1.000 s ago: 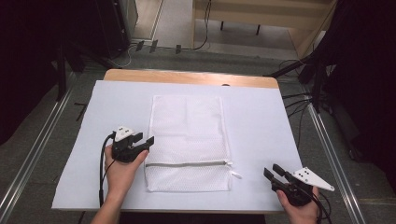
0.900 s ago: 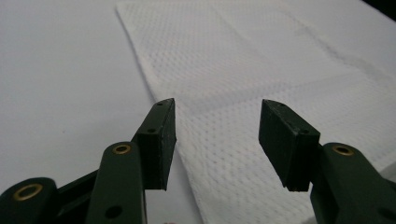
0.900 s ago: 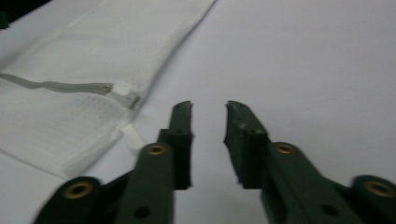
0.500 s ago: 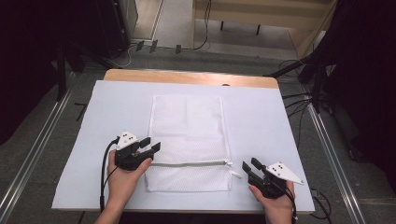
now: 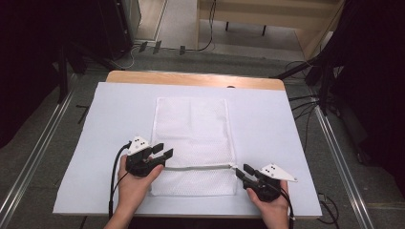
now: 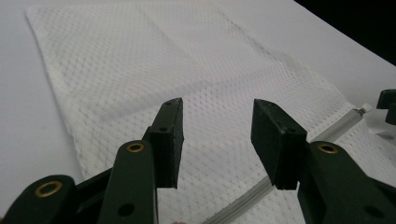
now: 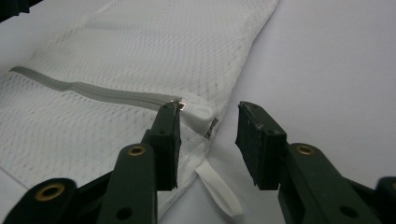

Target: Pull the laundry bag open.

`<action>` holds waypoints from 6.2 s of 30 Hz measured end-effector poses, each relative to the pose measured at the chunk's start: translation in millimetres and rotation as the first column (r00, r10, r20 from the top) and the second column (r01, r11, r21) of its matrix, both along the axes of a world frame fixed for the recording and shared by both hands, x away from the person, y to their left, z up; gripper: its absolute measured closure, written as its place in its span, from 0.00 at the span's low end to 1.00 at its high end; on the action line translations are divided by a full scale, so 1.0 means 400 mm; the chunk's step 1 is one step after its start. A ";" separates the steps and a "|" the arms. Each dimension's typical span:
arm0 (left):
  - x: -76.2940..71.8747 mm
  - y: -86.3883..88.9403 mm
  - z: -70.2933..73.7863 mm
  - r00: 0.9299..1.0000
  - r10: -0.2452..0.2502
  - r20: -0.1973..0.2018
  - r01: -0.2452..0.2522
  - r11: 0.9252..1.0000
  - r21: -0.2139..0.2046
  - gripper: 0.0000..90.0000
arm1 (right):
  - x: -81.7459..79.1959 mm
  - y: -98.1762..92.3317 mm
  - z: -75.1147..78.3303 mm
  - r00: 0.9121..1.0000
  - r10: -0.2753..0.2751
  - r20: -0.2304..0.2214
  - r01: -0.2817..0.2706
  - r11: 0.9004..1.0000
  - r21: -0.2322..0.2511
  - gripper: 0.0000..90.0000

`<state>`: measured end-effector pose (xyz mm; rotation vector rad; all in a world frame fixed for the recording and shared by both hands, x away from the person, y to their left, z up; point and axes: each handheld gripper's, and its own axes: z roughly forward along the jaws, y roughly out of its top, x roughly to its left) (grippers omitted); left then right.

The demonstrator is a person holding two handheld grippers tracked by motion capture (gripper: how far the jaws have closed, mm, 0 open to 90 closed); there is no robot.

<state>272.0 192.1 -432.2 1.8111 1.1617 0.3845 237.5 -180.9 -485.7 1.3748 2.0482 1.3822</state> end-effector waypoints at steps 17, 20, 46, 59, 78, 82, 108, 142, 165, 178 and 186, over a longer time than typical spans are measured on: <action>-0.007 -0.051 -0.016 0.997 -0.073 -0.023 0.074 0.997 0.008 0.61 | 0.005 0.016 -0.006 0.995 0.029 -0.097 -0.033 0.999 -0.040 0.56; -0.007 -0.065 -0.016 0.996 -0.090 -0.024 0.090 0.996 0.016 0.61 | 0.006 0.020 -0.006 0.993 0.039 -0.108 -0.045 0.998 -0.053 0.59; 0.021 -0.350 -0.035 0.946 -0.307 -0.104 0.302 0.951 -0.063 0.63 | -0.035 0.059 -0.027 0.995 -0.087 -0.058 0.084 0.995 -0.051 1.00; 0.065 -0.443 -0.021 0.966 -0.177 -0.189 0.179 0.984 -0.008 0.39 | -0.057 0.070 0.007 0.997 -0.055 0.060 0.057 0.998 -0.033 1.00; 0.064 -0.416 -0.006 0.944 -0.209 -0.256 0.207 0.978 -0.037 0.72 | -0.062 0.081 0.014 0.996 -0.020 0.087 0.026 0.997 -0.071 1.00; 0.061 -0.402 -0.012 0.937 -0.224 -0.267 0.216 0.975 -0.059 0.82 | -0.062 0.079 0.015 0.995 -0.021 0.094 0.028 0.997 -0.073 1.00; 0.042 -0.308 -0.048 0.938 -0.246 -0.245 0.239 0.969 -0.057 0.97 | -0.072 0.076 0.048 0.992 -0.015 0.126 0.029 0.994 -0.106 1.00; -0.013 0.106 -0.054 0.973 0.039 -0.227 -0.032 0.999 0.035 0.97 | -0.072 0.059 0.060 0.987 -0.061 0.147 0.080 0.988 -0.134 1.00; -0.084 0.217 -0.038 0.980 0.196 -0.030 -0.196 0.981 -0.010 0.37 | -0.090 0.075 0.071 0.988 -0.033 0.153 0.056 0.987 -0.153 1.00; -0.092 0.296 -0.033 0.979 0.199 0.047 -0.196 0.979 -0.049 0.01 | -0.076 0.050 0.064 0.988 -0.028 0.153 0.041 0.996 -0.083 0.59; -0.097 0.315 -0.031 0.976 0.206 0.074 -0.205 0.978 -0.022 0.00 | -0.052 -0.004 0.071 0.989 -0.062 0.131 0.067 0.997 -0.037 0.36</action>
